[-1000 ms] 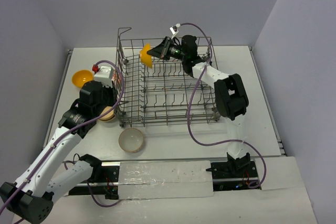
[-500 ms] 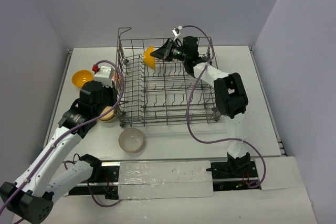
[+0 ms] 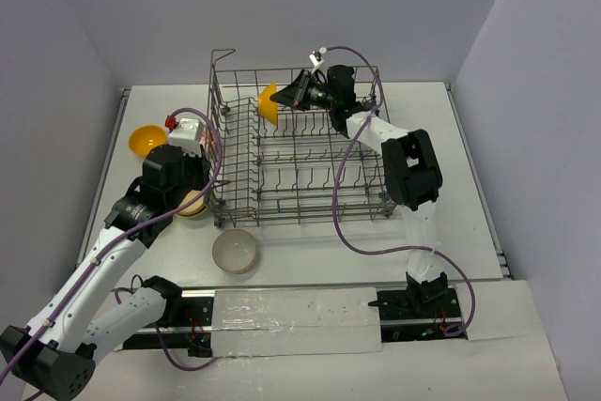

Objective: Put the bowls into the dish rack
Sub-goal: Insert the bowl into the dish rack, then pick up the bowl from the corner of the board.

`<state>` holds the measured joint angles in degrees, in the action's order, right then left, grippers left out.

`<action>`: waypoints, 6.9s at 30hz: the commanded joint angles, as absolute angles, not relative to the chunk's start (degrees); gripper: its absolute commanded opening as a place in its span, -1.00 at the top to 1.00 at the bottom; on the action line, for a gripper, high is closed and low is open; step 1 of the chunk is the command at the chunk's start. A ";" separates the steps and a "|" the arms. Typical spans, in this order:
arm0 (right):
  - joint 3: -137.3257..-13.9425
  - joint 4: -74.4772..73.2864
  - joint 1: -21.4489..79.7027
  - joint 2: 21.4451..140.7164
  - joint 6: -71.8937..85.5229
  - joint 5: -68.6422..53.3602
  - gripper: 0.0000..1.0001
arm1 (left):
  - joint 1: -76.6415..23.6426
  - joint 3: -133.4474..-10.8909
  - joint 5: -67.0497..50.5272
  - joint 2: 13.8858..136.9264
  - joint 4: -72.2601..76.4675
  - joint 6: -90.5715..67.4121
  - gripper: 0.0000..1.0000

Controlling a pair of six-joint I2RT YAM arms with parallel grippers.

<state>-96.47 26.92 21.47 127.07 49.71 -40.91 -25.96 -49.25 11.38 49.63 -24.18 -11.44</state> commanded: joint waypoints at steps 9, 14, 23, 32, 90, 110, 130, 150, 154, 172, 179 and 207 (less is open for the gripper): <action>-101.16 28.92 21.45 119.63 51.24 -44.47 1.00 | -26.63 -48.60 5.36 50.01 -23.12 -9.67 1.00; -99.06 23.74 21.27 114.27 45.29 -42.99 1.00 | -26.63 -48.60 5.71 49.66 -23.20 -9.49 1.00; -90.54 21.18 16.18 107.67 41.31 -44.30 1.00 | -26.63 -48.69 6.15 49.39 -23.12 -9.32 1.00; -83.59 21.27 8.18 104.68 38.85 -48.34 1.00 | -26.63 -48.69 6.24 49.92 -23.20 -9.23 1.00; -84.55 11.28 -5.71 113.47 32.09 -52.92 0.69 | -26.54 -48.43 8.96 50.89 -23.47 -8.96 0.99; -90.88 -9.39 -5.45 111.10 21.54 -38.94 -0.18 | -26.54 -48.34 7.82 51.24 -23.55 -8.96 1.00; -100.90 -22.94 -1.50 105.92 15.56 -22.24 -0.36 | -26.54 -48.25 7.56 51.24 -23.64 -9.32 1.00; -80.78 -13.97 36.20 76.22 6.50 -11.87 -0.33 | -26.54 -48.08 9.76 50.62 -23.47 -11.34 0.99; -75.42 -12.13 40.77 72.43 6.33 -12.83 -0.31 | -26.54 -48.08 9.84 50.63 -23.47 -11.34 1.00; -67.50 -16.08 54.66 70.66 3.08 -6.86 -0.29 | -26.54 -48.69 11.42 50.63 -22.94 -12.04 0.19; -65.83 -15.73 54.93 70.40 3.69 -5.98 -0.30 | -26.54 -49.22 12.13 50.01 -21.80 -11.78 -0.17; -62.40 -13.19 58.18 66.36 2.37 -6.68 -0.32 | -26.54 -60.47 22.13 43.86 -27.33 -14.41 -0.35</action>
